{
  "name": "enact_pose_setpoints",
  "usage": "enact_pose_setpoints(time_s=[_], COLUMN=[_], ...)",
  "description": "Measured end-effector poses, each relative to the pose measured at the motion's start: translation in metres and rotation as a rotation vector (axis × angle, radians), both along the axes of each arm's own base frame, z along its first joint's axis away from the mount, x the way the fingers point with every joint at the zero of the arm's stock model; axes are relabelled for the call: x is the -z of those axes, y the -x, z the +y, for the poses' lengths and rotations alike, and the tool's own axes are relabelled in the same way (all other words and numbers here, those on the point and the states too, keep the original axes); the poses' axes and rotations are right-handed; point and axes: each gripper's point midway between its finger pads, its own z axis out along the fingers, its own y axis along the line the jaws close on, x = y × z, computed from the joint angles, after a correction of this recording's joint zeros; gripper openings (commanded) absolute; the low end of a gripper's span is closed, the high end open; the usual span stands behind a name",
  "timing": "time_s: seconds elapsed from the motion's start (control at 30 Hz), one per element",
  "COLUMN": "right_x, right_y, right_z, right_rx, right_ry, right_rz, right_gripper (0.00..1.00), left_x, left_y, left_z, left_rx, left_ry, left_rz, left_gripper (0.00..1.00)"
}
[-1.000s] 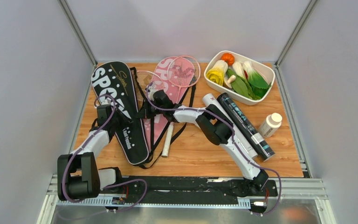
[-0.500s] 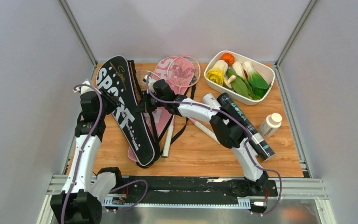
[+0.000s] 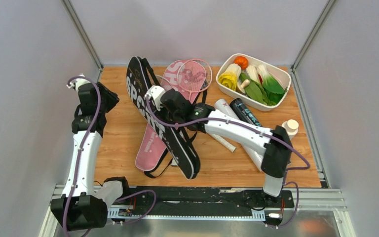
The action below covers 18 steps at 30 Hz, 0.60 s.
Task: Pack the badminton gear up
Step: Adjust the racket bag at the center of the board.
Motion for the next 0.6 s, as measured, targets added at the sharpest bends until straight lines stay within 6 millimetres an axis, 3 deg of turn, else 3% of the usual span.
enact_pose_setpoints(time_s=[0.17, 0.27, 0.4, 0.6], right_x=[-0.034, -0.042, -0.014, 0.048], right_y=[0.028, 0.043, 0.082, 0.119], right_z=[-0.052, -0.073, -0.082, -0.088], right_rx=[-0.064, -0.112, -0.219, -0.32], right_ry=[0.093, 0.134, 0.231, 0.383], right_rz=[-0.17, -0.296, -0.41, -0.532], right_gripper=[0.0, 0.0, 0.0, 0.0], left_x=[-0.035, -0.054, -0.052, 0.002], left_y=[-0.008, -0.012, -0.016, -0.016], left_z=[-0.003, 0.001, 0.008, 0.018], left_rx=[-0.009, -0.045, -0.106, -0.191], left_ry=[0.043, 0.066, 0.119, 0.245], left_rz=[-0.052, -0.063, -0.037, 0.134], left_gripper=[0.55, 0.6, 0.62, 0.65])
